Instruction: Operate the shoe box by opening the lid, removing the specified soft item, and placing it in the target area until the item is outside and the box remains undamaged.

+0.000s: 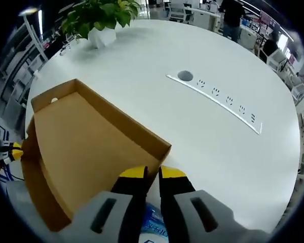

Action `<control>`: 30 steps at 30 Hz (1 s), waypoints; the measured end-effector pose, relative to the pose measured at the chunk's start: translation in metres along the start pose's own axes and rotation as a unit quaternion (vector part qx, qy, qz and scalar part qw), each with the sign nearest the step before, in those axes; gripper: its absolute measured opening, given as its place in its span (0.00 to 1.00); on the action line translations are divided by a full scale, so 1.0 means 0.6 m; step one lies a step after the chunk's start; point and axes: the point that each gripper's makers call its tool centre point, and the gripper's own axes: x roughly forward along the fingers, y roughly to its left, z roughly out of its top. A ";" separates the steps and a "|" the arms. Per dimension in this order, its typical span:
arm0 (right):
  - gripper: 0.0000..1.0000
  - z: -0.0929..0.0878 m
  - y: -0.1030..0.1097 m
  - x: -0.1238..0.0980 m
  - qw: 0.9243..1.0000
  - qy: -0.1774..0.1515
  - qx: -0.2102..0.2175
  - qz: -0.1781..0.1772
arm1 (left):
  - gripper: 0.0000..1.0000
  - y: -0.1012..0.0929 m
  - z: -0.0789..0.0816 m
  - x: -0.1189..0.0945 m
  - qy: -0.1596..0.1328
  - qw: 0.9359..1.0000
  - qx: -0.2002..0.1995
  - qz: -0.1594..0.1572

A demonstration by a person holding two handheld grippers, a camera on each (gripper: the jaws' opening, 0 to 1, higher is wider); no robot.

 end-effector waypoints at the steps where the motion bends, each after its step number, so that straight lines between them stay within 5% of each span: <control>1: 0.05 0.002 -0.002 -0.003 1.000 -0.003 0.004 -0.002 | 0.01 0.001 0.000 0.000 0.000 1.000 -0.001 0.000; 30: 0.00 0.039 0.005 -0.074 0.996 -0.079 0.034 -0.008 | 0.01 0.003 -0.003 0.003 -0.008 1.000 -0.007 0.005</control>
